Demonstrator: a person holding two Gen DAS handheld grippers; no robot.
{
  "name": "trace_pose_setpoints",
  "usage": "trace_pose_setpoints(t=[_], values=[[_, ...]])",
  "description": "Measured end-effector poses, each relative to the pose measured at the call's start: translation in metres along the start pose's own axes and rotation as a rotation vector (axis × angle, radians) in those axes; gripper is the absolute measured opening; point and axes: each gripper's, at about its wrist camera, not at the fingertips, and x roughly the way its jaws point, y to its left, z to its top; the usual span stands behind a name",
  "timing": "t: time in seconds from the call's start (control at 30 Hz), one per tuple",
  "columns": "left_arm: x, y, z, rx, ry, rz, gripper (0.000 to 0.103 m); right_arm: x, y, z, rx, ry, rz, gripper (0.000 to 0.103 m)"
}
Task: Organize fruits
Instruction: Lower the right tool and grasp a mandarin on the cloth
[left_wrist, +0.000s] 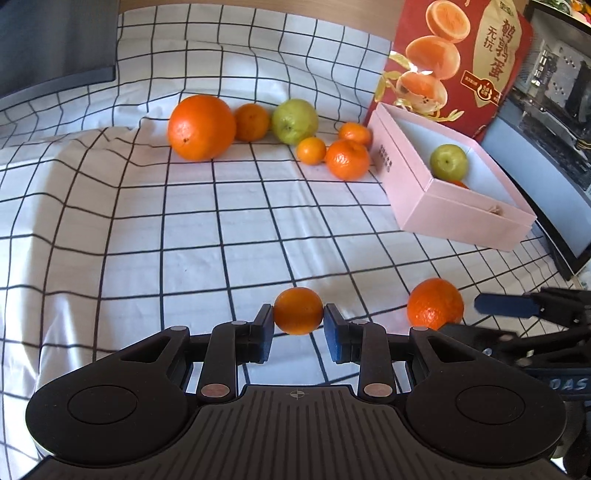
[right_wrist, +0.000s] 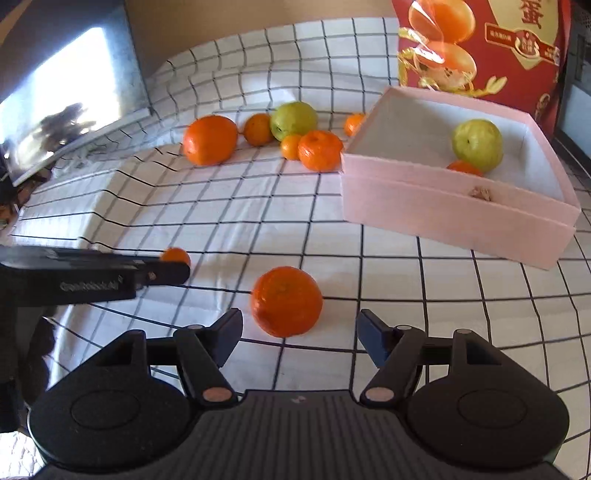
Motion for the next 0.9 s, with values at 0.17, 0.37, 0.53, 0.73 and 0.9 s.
trace_pose_setpoints(t=[0.17, 0.37, 0.53, 0.73, 0.9], values=[[-0.001, 0.000, -0.003, -0.004, 0.007, 0.010, 0.034, -0.004, 0.004, 0.004, -0.020, -0.025, 0.004, 0.071], [0.000, -0.005, -0.003, 0.022, 0.018, 0.035, 0.034, 0.004, -0.001, 0.005, -0.005, -0.002, -0.044, 0.072], [0.004, -0.006, -0.003, 0.027, 0.030, 0.031, 0.034, -0.002, -0.015, 0.000, 0.016, 0.000, -0.049, 0.078], [0.006, -0.007, -0.002, 0.029, 0.029, 0.036, 0.034, -0.010, -0.024, -0.012, 0.011, 0.023, -0.048, 0.081], [0.006, -0.006, -0.001, 0.006, 0.028, 0.029, 0.034, -0.005, -0.023, -0.019, 0.004, 0.048, -0.046, 0.081]])
